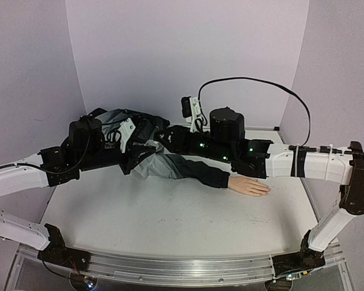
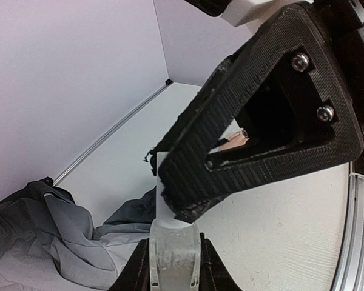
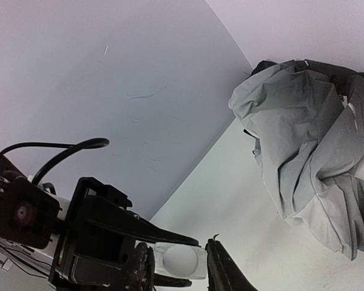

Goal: Paint the nails

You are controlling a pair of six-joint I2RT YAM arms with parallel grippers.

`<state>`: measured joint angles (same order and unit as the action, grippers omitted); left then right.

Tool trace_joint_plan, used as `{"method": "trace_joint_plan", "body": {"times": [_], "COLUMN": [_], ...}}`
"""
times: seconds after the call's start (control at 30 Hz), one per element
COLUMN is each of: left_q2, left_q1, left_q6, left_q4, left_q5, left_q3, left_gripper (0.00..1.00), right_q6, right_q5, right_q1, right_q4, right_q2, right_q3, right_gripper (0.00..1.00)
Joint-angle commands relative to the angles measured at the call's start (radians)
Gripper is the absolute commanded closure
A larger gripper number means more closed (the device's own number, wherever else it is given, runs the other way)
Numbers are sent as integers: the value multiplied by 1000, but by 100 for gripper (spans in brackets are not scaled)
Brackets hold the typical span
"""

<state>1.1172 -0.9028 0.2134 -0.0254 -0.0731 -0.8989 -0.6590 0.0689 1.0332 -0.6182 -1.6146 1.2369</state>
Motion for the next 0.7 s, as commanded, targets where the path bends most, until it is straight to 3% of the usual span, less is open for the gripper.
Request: {"method": "trace_joint_plan", "body": {"times": [0.0, 0.2, 0.27, 0.33, 0.4, 0.43, 0.5, 0.53, 0.6, 0.67], "left_q2": [-32, -33, -33, -32, -35, -39, -48, -48, -38, -19], "left_q1": [-6, -7, -7, -7, -7, -7, -8, -7, -6, -6], "left_q6": [13, -2, -18, -26, -17, -5, 7, 8, -1, -24], "left_q4": [45, 47, 46, 45, 45, 45, 47, 46, 45, 45], "left_q5": [3, 1, -11, -48, -150, -241, -454, -568, -754, -852], "left_q3": [-8, -9, -11, -14, -13, -11, -8, -10, -17, -31], "left_gripper": [100, 100, 100, 100, 100, 100, 100, 100, 100, 100], "right_q6": [-23, -14, -5, 49, 163, 242, 406, 418, 472, 497], "right_q5": [-6, 46, 60, 72, 126, 267, 698, 843, 905, 910], "right_q1": [7, 7, 6, 5, 5, 5, 5, 5, 3, 3], "right_q4": [-103, -129, -137, -138, -161, -193, -244, -243, -78, 1], "right_q2": [-18, -39, -39, -25, 11, 30, 53, 54, 53, 61], "right_q3": [55, 67, 62, 53, 18, -7, -36, -38, -7, 6], "right_gripper": [68, 80, 90, 99, 100, 100, 100, 100, 100, 100]}}
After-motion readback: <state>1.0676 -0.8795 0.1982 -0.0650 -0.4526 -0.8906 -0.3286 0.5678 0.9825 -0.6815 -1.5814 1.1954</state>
